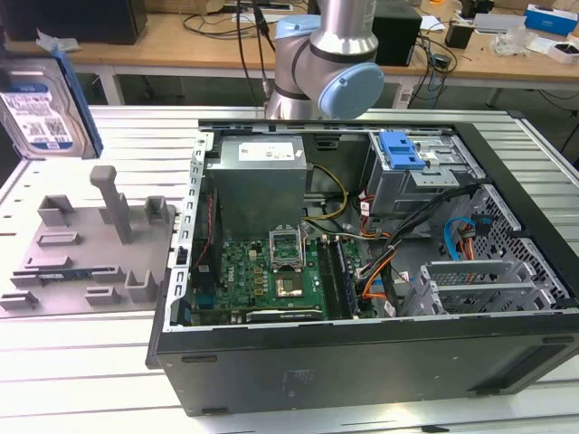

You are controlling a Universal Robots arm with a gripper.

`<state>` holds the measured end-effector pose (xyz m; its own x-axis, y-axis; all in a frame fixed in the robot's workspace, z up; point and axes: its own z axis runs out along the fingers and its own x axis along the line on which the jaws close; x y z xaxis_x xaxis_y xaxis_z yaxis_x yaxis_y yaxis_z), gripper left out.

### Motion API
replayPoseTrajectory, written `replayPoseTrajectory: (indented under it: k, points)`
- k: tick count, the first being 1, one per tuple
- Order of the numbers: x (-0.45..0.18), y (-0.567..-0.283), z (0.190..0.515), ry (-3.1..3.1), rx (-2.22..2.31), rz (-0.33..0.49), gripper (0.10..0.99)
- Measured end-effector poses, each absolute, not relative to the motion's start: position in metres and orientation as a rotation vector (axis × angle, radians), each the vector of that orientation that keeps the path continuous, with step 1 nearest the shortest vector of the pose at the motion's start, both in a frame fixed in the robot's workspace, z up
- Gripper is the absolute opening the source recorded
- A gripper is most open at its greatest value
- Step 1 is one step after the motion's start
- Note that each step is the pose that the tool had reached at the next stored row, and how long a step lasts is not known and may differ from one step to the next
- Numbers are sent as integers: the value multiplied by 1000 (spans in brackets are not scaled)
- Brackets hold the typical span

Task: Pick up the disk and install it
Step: 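Pick up the disk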

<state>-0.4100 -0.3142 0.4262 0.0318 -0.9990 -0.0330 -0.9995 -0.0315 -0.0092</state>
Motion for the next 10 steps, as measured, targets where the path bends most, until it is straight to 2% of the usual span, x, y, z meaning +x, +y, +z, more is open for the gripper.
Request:
replayPoseTrajectory:
  k: [10]
  points:
    - [-408,-314,488,2163,-2233,31,369]
